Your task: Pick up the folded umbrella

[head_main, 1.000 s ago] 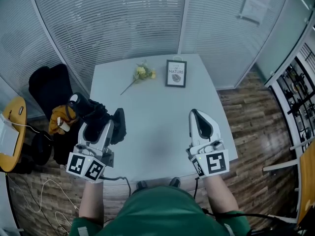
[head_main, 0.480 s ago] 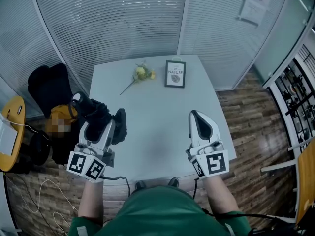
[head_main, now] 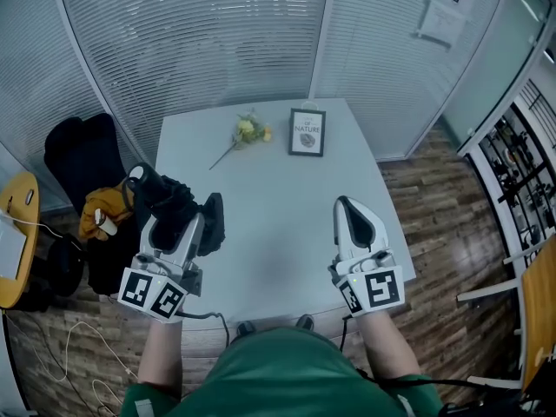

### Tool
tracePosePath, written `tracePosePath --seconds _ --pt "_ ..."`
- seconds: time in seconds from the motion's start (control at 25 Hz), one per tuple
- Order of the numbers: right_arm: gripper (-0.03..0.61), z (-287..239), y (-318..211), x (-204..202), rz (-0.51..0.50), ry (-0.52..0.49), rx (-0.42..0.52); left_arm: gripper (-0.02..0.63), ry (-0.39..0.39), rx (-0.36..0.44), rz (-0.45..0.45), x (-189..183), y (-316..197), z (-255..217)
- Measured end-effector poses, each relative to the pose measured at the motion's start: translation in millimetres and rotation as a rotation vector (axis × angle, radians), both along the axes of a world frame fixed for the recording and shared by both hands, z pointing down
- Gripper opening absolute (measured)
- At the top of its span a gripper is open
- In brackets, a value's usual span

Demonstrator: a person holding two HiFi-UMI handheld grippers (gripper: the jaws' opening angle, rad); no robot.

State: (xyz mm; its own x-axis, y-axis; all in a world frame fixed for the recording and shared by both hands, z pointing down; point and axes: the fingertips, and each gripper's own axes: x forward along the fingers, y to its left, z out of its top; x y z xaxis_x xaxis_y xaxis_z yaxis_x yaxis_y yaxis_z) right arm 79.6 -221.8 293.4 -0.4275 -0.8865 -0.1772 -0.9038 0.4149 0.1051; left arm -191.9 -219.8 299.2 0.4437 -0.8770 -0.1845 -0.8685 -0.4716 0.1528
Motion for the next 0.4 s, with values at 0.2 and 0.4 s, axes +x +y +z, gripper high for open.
tracePosePath --seconds 0.2,0.4 --pt "0.003 1 6 0 0.030 0.008 -0.005 0.258 0.014 -0.013 0.022 -4 0 6" --pt "0.003 2 1 3 0.051 0.004 -0.006 0.258 0.024 -0.013 0.037 -3 -10 7"
